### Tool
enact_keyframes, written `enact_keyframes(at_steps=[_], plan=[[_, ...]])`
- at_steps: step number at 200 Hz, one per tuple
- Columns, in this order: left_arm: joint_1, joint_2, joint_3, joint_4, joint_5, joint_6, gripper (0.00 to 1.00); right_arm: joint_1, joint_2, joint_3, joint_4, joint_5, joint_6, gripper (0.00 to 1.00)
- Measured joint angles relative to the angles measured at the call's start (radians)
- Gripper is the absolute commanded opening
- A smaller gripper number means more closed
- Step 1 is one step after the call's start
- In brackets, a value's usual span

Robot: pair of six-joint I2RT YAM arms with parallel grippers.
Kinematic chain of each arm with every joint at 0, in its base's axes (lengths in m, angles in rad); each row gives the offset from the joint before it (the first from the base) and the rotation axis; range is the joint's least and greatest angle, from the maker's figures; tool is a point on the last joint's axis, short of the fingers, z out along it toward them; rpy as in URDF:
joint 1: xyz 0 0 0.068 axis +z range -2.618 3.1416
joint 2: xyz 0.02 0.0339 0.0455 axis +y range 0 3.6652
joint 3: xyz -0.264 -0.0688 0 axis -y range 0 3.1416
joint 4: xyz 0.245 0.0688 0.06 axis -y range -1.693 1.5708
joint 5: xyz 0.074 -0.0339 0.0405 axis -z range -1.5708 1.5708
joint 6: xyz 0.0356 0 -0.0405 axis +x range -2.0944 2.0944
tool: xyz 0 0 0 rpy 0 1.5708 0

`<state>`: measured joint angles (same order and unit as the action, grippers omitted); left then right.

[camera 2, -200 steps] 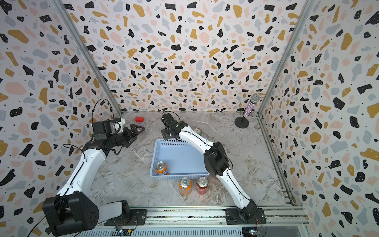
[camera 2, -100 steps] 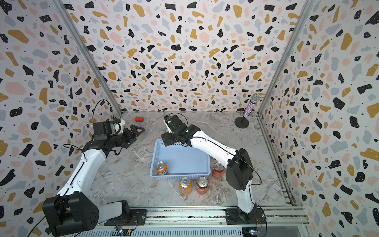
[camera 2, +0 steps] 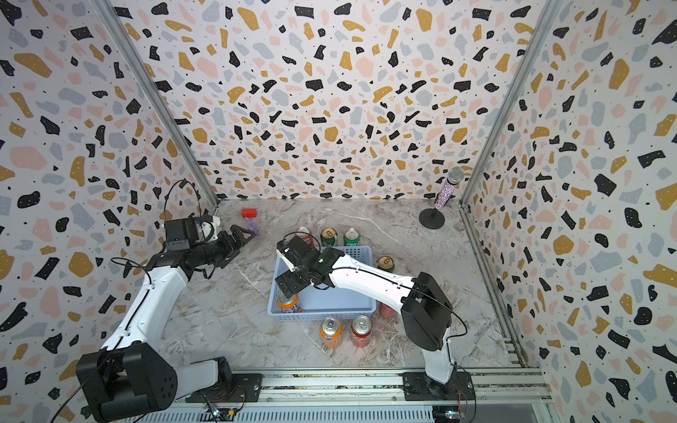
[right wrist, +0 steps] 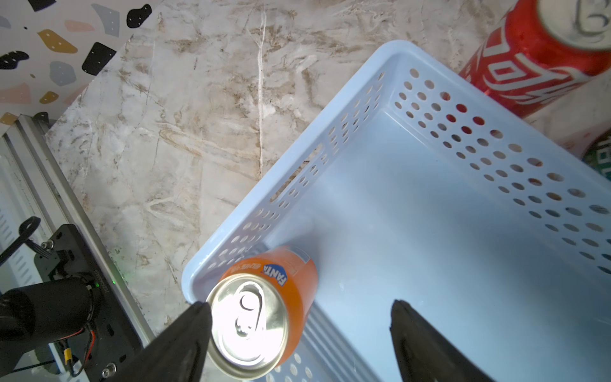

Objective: Take out the drinks from the basket
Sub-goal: Pick up the drink from the basket.

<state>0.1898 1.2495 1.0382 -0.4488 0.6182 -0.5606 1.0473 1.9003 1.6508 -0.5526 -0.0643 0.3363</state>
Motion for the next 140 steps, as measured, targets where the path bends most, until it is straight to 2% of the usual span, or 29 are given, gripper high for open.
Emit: enact_keyframes(at_steps=[61,140], plan=[[0.0,0.0,0.0,0.0,0.0,0.0,1.0,0.035,0.087,0.046,-0.042,0.003,-0.004,0.89],[0.0,-0.002,0.0,0.0,0.0,0.0,1.0,0.068,0.108,0.076,-0.065,0.013,0.008,0.86]])
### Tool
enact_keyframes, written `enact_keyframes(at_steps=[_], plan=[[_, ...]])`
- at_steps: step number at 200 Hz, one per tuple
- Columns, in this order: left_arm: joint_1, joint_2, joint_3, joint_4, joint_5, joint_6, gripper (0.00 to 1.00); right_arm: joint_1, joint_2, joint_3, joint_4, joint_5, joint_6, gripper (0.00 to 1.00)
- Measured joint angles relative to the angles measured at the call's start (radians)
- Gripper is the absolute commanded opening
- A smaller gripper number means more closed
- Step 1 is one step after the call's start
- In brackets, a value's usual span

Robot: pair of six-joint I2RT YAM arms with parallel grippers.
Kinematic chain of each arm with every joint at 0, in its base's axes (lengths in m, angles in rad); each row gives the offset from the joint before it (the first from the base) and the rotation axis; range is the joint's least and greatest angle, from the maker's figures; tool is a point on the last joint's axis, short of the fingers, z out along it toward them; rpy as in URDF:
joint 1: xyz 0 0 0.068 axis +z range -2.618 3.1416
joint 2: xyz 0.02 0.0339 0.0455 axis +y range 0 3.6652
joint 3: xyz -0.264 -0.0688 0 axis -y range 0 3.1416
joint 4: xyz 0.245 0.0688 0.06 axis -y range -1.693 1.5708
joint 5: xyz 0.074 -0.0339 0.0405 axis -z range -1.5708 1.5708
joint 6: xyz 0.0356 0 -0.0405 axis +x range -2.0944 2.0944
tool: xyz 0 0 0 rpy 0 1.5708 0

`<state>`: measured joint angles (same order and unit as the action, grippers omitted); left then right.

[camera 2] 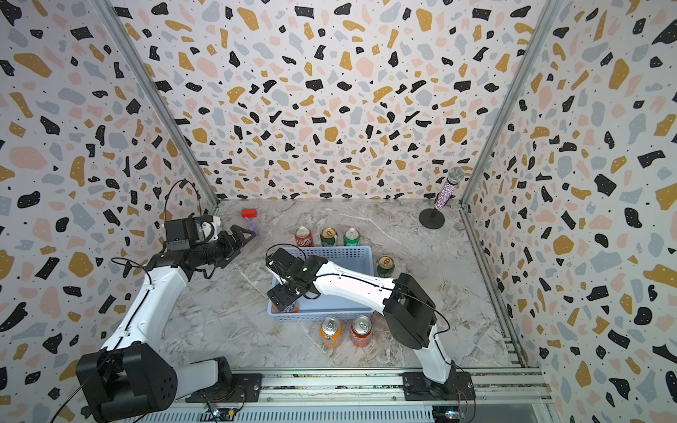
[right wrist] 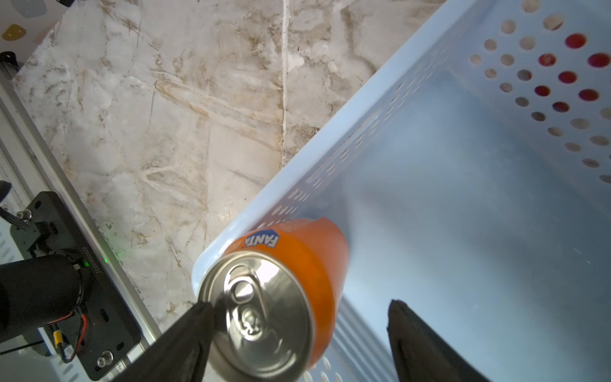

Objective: Take out the drinks from the basket
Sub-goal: Pick up the drink from the basket.

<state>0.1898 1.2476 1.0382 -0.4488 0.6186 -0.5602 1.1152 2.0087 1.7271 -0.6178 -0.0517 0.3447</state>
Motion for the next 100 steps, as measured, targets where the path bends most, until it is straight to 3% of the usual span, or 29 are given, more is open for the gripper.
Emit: enact_keyframes(at_steps=[57,100], plan=[[0.0,-0.002,0.0,0.0,0.0,0.0,1.0,0.0,-0.021,-0.017,0.008,0.072,0.014,0.89],[0.0,-0.002,0.0,0.0,0.001,0.0,1.0,0.0,-0.043,-0.026,0.027,0.052,0.014,0.89]])
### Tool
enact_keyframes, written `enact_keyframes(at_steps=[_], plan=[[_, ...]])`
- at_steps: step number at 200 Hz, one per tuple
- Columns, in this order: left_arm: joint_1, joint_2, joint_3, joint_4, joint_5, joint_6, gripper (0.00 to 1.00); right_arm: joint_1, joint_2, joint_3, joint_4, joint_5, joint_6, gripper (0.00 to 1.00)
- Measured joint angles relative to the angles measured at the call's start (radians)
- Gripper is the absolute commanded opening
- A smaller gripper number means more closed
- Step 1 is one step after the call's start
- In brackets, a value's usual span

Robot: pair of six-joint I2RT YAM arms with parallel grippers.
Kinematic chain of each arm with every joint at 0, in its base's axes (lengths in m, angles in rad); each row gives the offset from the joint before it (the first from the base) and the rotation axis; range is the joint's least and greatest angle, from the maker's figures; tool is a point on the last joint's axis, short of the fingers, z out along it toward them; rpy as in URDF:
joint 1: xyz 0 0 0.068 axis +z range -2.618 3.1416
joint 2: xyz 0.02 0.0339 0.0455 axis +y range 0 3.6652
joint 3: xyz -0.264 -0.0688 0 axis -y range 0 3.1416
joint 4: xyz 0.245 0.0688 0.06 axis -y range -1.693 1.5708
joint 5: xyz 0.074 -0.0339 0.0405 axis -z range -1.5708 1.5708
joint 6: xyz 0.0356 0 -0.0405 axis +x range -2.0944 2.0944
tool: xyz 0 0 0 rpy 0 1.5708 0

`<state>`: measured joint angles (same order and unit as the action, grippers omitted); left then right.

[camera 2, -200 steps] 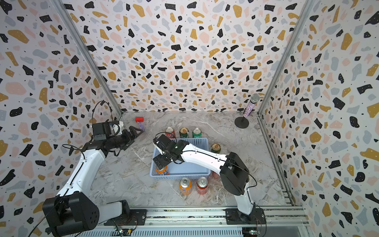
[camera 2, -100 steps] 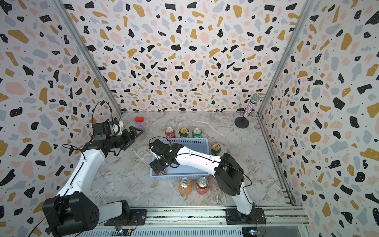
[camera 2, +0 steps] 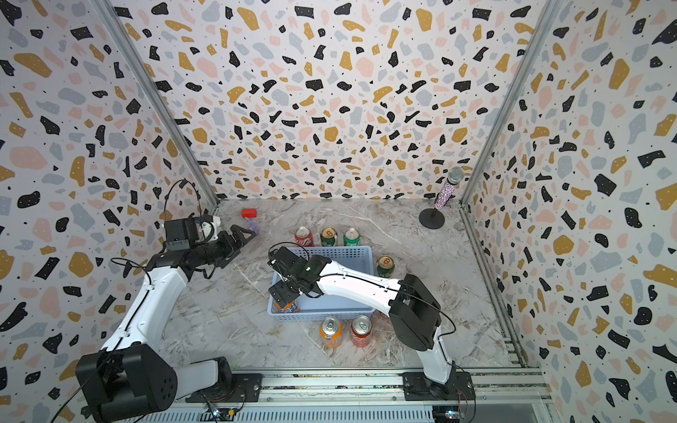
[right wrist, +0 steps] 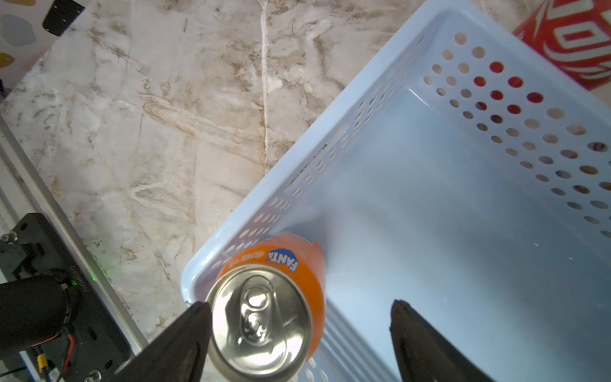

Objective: Take out the drinks from the basket
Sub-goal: Pick up the drink from the basket, then place the drink at the center of the board.

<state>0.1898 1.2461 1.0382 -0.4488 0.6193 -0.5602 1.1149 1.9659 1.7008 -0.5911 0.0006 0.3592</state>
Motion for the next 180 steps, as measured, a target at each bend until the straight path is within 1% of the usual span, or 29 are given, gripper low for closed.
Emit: enact_keyframes(at_steps=[69,91,117,142,180], plan=[[0.0,0.0,0.0,0.0,0.0,0.0,1.0,0.014,0.003,0.002,0.003,-0.058,0.003,0.89],[0.0,0.0,0.0,0.0,0.0,0.0,1.0,0.021,0.028,0.01,0.0,-0.055,0.003,0.87],[0.0,0.0,0.0,0.0,0.0,0.0,1.0,0.026,0.076,0.013,-0.002,-0.033,0.005,0.83],[0.0,0.0,-0.003,0.0,0.0,0.0,1.0,0.026,0.097,0.013,-0.006,-0.011,0.008,0.67],[0.0,0.0,-0.005,0.0,0.0,0.002,1.0,0.026,0.078,-0.012,0.008,0.018,0.013,0.38]])
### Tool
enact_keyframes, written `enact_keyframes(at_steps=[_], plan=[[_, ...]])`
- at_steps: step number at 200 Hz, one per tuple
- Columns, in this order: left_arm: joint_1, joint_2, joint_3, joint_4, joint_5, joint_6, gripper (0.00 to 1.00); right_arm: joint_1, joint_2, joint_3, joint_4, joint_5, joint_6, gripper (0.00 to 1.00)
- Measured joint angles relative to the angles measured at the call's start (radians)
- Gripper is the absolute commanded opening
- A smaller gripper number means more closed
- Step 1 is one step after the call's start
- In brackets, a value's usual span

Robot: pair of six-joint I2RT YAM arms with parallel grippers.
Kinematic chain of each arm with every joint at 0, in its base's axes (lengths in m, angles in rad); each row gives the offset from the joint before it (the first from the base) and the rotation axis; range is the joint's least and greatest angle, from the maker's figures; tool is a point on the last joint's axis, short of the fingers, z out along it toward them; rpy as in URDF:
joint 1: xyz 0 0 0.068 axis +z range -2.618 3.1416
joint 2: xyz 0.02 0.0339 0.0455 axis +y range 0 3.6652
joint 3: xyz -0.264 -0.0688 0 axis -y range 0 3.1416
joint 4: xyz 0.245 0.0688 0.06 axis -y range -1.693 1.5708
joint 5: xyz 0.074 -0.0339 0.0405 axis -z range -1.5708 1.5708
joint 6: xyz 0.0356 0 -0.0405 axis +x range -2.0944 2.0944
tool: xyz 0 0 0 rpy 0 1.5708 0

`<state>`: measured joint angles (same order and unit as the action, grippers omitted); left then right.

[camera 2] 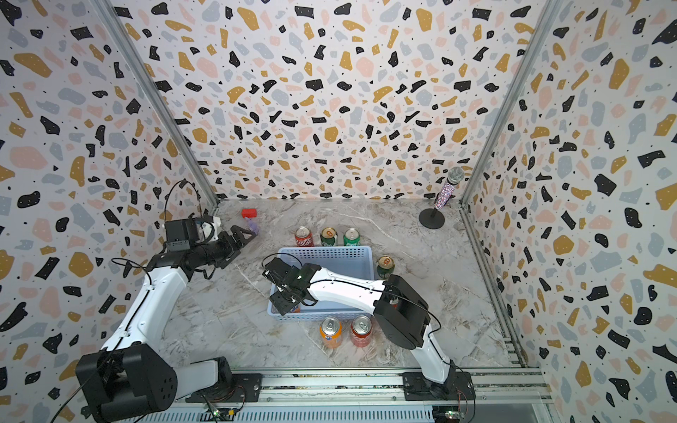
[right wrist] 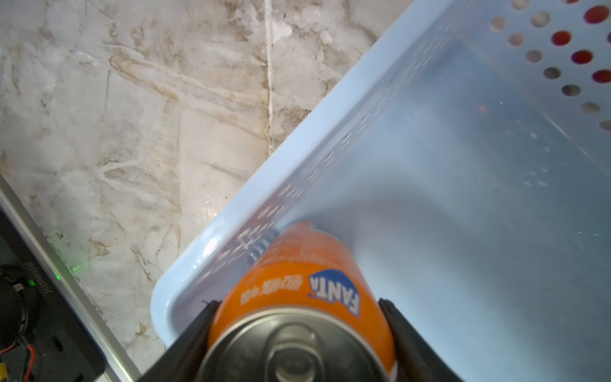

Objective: Take out the drinks from the basket
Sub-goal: Place the drink at the center of the board.

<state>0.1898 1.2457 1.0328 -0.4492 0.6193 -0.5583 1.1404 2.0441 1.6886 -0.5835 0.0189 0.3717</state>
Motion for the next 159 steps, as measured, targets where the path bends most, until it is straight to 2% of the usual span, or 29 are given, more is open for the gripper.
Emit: enact_keyframes(at_steps=[24,66,107,159], plan=[[0.0,0.0,0.0,0.0,0.0,0.001,1.0,0.0,-0.053,-0.058,-0.004,0.014,0.002,0.28],[0.0,0.0,0.0,0.0,0.0,0.001,1.0,0.021,-0.233,-0.143,-0.017,0.031,-0.001,0.26],[0.0,0.0,-0.004,0.0,0.0,0.001,1.0,0.101,-0.401,-0.193,0.009,0.048,-0.002,0.26],[0.0,0.0,-0.004,0.0,0.0,0.001,1.0,0.195,-0.388,-0.325,0.016,0.059,-0.002,0.25]])
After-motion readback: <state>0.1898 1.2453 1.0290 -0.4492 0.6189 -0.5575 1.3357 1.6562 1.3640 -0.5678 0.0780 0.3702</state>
